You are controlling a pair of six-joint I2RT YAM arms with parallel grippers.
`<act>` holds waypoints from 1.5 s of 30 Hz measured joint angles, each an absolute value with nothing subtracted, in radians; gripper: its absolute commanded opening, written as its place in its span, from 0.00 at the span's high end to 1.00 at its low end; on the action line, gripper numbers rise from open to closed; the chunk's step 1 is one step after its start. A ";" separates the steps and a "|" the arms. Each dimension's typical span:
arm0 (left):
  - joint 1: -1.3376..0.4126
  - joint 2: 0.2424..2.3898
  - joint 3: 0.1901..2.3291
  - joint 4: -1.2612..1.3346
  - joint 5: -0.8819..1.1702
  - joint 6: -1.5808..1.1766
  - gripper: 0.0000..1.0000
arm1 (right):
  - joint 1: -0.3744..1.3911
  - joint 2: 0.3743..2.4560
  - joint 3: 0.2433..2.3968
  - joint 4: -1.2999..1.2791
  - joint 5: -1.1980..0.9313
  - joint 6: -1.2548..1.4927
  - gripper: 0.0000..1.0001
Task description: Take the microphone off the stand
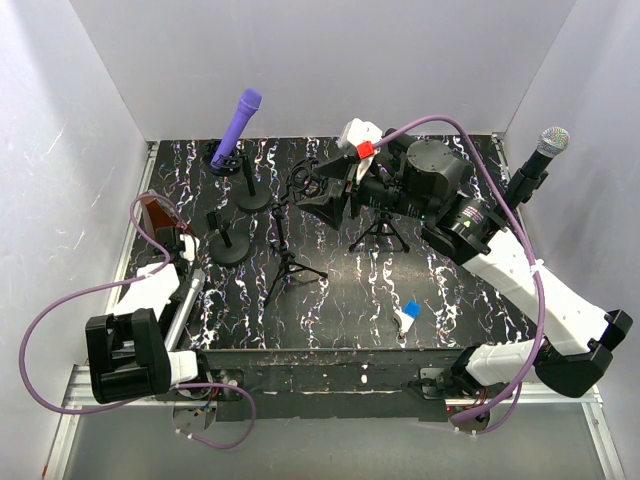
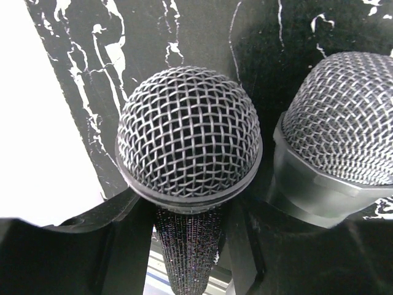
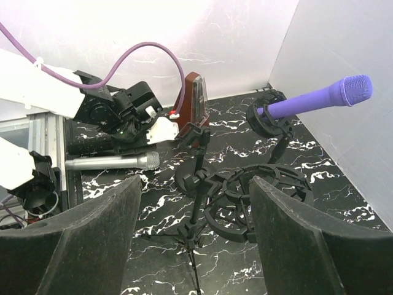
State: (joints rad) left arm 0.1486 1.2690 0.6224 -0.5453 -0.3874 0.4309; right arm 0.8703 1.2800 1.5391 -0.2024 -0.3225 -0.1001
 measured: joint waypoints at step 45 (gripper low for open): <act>-0.239 1.191 1.415 -0.852 0.823 0.391 0.16 | 0.818 0.918 1.195 -0.559 -0.170 -0.201 0.18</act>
